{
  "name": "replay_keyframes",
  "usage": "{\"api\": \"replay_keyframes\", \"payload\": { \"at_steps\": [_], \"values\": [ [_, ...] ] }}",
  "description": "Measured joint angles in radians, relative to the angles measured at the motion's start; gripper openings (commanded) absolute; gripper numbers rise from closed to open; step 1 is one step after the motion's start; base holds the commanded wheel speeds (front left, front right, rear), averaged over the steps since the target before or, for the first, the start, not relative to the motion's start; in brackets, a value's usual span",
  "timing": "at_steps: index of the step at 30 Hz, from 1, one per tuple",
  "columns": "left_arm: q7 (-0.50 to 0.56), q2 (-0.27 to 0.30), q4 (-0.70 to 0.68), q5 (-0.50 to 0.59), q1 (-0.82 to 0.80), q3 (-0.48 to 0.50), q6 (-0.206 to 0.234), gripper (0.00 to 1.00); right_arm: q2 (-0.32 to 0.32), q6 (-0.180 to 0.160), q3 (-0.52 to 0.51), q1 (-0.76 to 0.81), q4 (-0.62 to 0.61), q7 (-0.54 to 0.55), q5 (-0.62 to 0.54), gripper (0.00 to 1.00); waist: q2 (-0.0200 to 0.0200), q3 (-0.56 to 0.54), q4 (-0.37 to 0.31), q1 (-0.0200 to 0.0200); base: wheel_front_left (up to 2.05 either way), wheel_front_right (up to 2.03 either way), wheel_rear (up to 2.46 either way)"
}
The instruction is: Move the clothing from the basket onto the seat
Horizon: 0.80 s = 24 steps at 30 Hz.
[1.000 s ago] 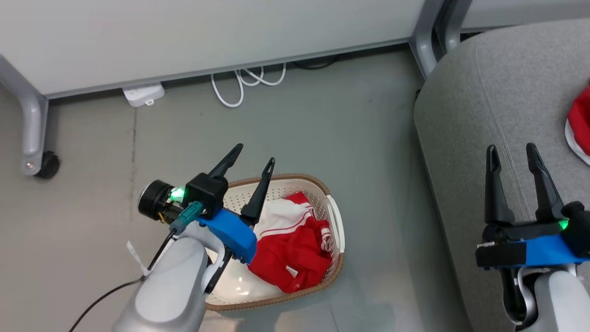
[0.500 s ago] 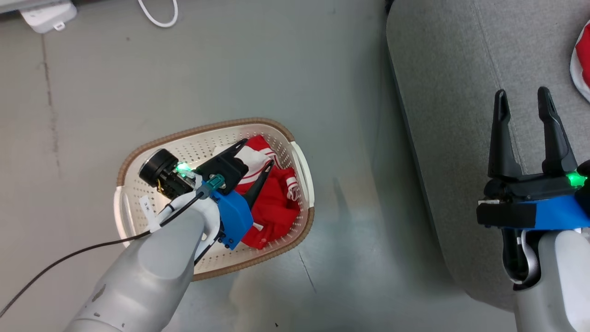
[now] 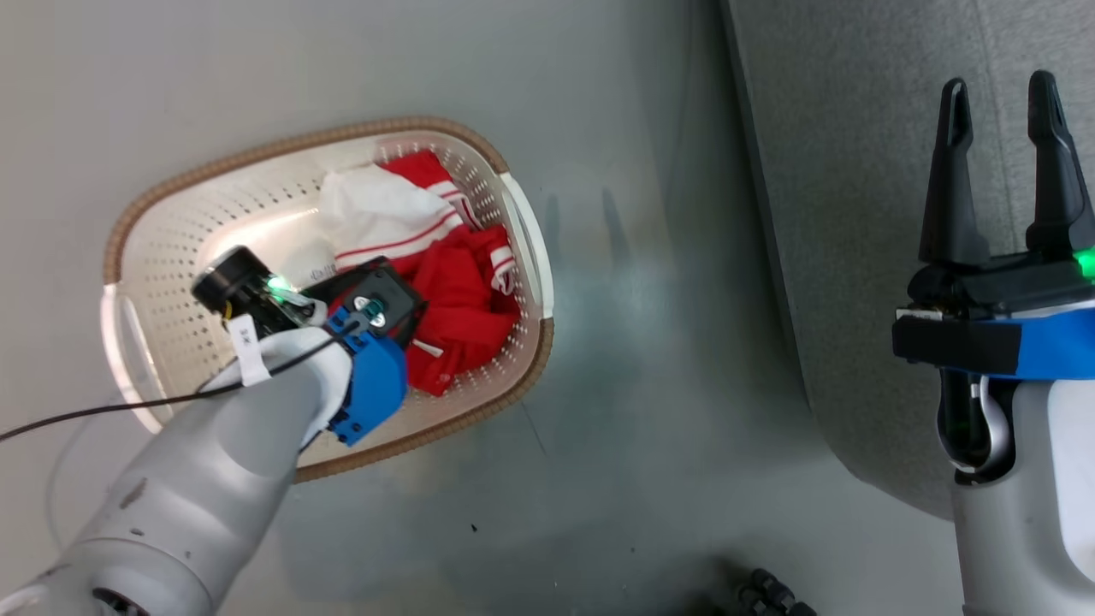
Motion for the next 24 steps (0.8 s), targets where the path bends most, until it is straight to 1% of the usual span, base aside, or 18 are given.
{"api": "replay_keyframes", "payload": {
  "at_steps": [6, 8, 11, 19, 24],
  "values": [
    [0.042, 0.033, 0.047, -0.016, -0.046, -0.063, 0.0, 1.0, 0.006, 0.0, 0.005, -0.029, -0.02, 0.0, 0.0, 1.0, 0.0, 0.079, -0.012, 0.0, 0.0, 0.0, 0.0],
    [0.043, 0.036, 0.05, -0.021, -0.055, -0.071, 0.0, 1.0, 0.006, 0.0, 0.006, -0.034, -0.026, 0.0, 0.0, 1.0, 0.0, 0.092, -0.014, 0.0, 0.0, 0.0, 0.0],
    [0.062, 0.052, 0.066, -0.034, -0.091, -0.093, 0.0, 1.0, 0.005, 0.0, 0.006, -0.047, -0.04, 0.0, 0.0, 1.0, 0.0, 0.14, -0.018, -0.0001, 0.0, 0.0, 0.0],
    [0.104, 0.07, 0.094, -0.045, -0.14, -0.109, 0.0, 1.0, 0.002, 0.0, 0.0, -0.07, -0.081, 0.0, -0.002, 1.0, 0.0, 0.226, -0.024, -0.0001, 0.0, 0.0, 0.0],
    [0.115, 0.071, 0.103, -0.047, -0.158, -0.111, 0.013, 1.0, 0.002, 0.0, -0.007, -0.074, -0.102, 0.0, -0.005, 1.0, 0.0, 0.27, -0.026, -0.0001, 0.0, 0.0, 0.0]
  ]
}}
